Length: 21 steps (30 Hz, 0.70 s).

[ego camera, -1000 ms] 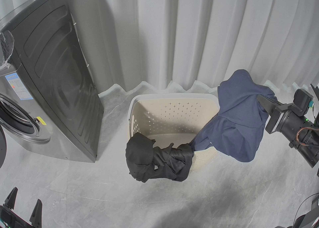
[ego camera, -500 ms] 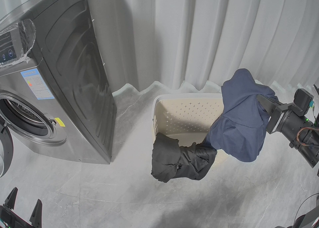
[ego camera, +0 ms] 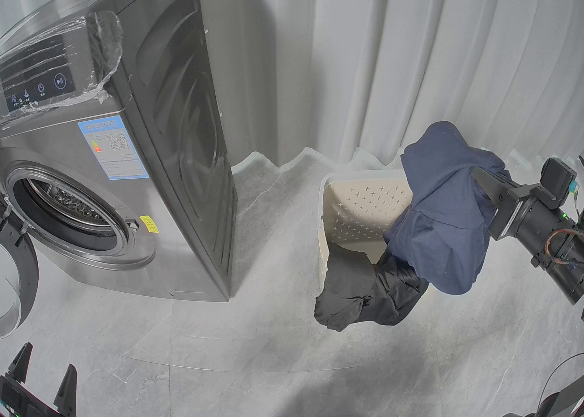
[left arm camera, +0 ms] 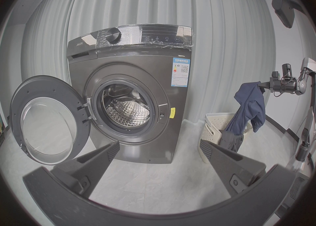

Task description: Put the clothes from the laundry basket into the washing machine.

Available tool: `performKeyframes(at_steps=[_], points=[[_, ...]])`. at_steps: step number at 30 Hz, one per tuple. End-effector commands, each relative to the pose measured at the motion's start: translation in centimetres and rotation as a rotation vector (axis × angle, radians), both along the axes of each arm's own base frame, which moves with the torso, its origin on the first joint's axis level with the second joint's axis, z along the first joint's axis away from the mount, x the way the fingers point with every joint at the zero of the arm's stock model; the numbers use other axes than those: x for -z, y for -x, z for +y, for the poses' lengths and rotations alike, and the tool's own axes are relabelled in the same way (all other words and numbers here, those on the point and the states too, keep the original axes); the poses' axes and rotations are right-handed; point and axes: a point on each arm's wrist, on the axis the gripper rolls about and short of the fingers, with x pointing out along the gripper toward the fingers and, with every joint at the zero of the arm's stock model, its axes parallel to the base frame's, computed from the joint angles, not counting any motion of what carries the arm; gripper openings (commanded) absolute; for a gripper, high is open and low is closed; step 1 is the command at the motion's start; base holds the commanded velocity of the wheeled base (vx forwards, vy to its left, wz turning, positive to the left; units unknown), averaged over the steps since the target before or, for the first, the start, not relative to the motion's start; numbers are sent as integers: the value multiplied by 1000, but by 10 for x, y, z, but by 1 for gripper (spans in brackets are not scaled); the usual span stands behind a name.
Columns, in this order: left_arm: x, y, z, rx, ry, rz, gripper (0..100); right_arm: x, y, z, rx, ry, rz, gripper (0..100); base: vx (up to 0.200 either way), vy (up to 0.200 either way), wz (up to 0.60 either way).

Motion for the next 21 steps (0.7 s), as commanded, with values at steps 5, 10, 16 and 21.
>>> performKeyframes(at_steps=[5,10,16,21], points=[[5,0,0,1,0,4,100,1,0,0,-1,1,4,0,-200,0,0],[5,0,0,0,0,4,100,0,0,0,-1,-1,2,0,-120,0,0],[5,0,0,0,0,4,100,0,0,0,-1,-1,2,0,0,0,0],[5,0,0,1,0,4,100,-2,-1,1,-2,-5,-5,0,0,40,0]])
